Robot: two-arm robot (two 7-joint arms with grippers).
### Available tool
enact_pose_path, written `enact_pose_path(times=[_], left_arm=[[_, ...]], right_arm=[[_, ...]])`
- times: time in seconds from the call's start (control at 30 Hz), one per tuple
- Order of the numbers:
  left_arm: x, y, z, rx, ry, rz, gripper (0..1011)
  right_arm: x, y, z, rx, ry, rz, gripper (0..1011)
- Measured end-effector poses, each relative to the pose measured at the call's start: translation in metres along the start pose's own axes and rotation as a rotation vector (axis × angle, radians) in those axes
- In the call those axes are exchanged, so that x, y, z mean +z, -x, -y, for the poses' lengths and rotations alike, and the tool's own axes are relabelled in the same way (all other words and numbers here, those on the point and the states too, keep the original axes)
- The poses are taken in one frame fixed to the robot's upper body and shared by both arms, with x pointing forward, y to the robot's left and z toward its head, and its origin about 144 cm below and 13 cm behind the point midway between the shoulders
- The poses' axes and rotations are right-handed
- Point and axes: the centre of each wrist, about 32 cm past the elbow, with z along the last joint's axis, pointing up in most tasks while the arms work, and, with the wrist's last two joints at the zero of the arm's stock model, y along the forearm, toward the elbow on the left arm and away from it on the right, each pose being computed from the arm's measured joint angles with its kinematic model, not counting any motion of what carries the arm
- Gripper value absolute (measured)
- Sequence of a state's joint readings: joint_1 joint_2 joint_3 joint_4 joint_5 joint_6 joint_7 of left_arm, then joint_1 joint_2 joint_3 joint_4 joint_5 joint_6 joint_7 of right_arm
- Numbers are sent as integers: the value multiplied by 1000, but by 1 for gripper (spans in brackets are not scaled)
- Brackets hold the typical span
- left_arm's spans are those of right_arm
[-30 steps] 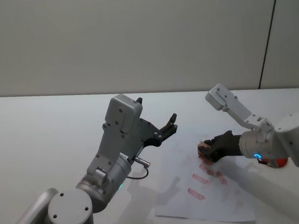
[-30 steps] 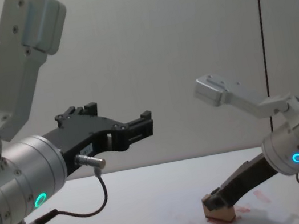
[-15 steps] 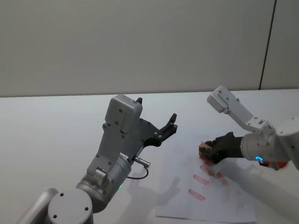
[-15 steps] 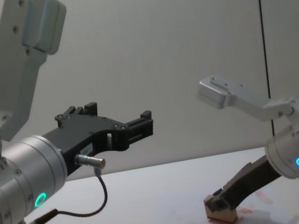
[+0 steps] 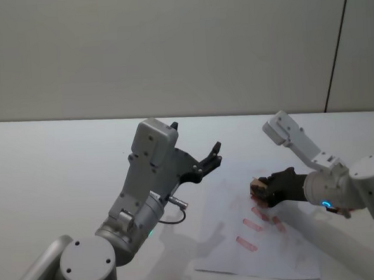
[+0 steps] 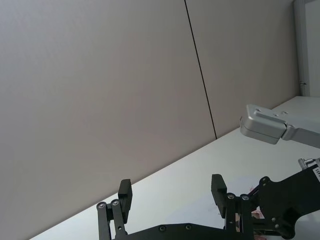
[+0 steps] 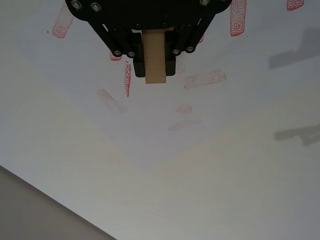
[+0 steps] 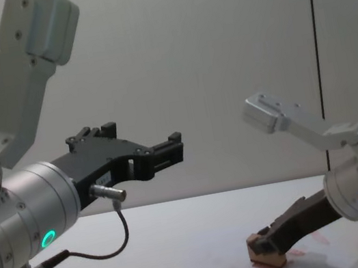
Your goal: Use the one hand to pick up the stamp and affix it onto the A4 paper.
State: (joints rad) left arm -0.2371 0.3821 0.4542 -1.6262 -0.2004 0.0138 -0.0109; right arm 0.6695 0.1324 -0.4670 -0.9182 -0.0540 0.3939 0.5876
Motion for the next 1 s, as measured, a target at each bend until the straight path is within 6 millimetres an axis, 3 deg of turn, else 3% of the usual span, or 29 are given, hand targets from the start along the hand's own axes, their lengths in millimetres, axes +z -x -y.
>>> enact_pose_path(times=[0.5, 1.0], left_arm=[[0, 0, 0, 0, 0, 0, 1002], [0, 0, 0, 0, 0, 0, 1002]], right_arm=[[-10, 3, 1, -11, -27, -7, 224], [-8, 1, 5, -31, -65, -22, 224]])
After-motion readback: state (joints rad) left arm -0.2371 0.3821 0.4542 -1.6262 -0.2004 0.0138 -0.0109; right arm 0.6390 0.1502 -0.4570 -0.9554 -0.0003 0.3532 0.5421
